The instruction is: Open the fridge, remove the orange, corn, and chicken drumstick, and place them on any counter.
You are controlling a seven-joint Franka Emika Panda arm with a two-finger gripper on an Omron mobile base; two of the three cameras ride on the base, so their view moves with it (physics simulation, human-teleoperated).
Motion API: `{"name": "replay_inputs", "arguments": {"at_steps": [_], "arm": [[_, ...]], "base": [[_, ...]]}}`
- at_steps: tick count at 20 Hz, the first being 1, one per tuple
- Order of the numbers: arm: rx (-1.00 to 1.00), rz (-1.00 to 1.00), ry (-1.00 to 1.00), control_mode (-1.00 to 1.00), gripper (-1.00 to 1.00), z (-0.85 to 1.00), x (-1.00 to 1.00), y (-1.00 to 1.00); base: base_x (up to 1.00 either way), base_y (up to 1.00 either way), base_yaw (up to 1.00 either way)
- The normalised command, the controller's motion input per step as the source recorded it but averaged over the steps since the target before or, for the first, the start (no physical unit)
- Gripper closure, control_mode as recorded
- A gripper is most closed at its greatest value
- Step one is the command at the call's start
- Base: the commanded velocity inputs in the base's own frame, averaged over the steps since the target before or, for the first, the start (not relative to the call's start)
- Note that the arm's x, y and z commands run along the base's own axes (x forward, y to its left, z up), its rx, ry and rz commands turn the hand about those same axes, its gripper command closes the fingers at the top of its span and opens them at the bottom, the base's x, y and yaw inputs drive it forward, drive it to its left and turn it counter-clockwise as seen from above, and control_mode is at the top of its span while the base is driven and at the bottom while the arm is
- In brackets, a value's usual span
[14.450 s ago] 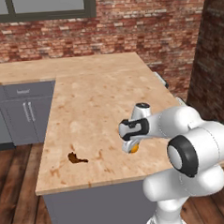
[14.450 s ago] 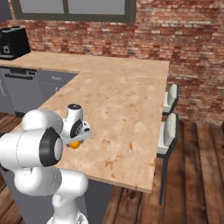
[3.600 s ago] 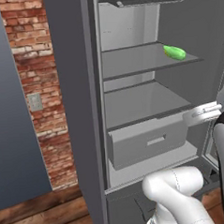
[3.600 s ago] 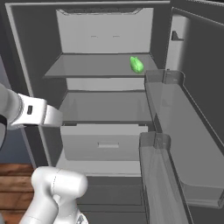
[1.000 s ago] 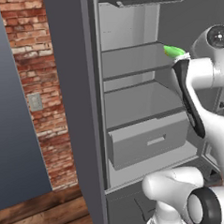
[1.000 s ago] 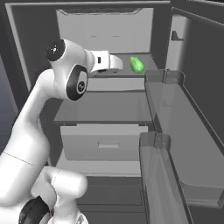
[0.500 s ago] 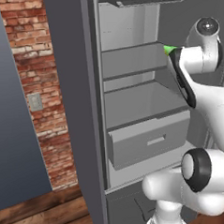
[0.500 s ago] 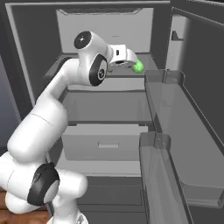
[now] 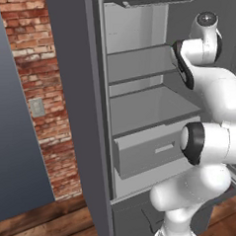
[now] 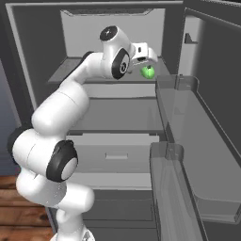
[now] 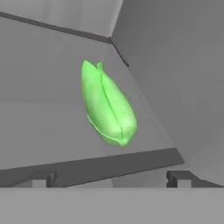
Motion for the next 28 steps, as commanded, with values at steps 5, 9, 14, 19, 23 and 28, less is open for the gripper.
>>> {"name": "replay_inputs", "arguments": {"at_steps": [5, 9, 14, 19, 23, 28], "arm": [[0.0, 0.0, 0.07, -1.0, -1.0, -0.25, 0.55, -0.15], [0.0, 0.0, 0.05, -1.0, -1.0, -0.44, 0.25, -0.12], [0.0, 0.0, 0.04, -1.0, -1.0, -0.29, 0.22, -0.15], [0.01, 0.01, 0.02, -1.0, -1.0, -0.19, 0.33, -0.1], [0.03, 0.04, 0.0, -1.0, -1.0, -0.06, 0.47, -0.02], [0.01, 0.05, 0.03, -1.0, 1.0, -0.22, 0.32, -0.03]], "base": [[0.0, 0.0, 0.0], [0.0, 0.0, 0.0], [0.0, 0.0, 0.0], [0.0, 0.0, 0.0], [0.0, 0.0, 0.0], [0.0, 0.0, 0.0]]}}
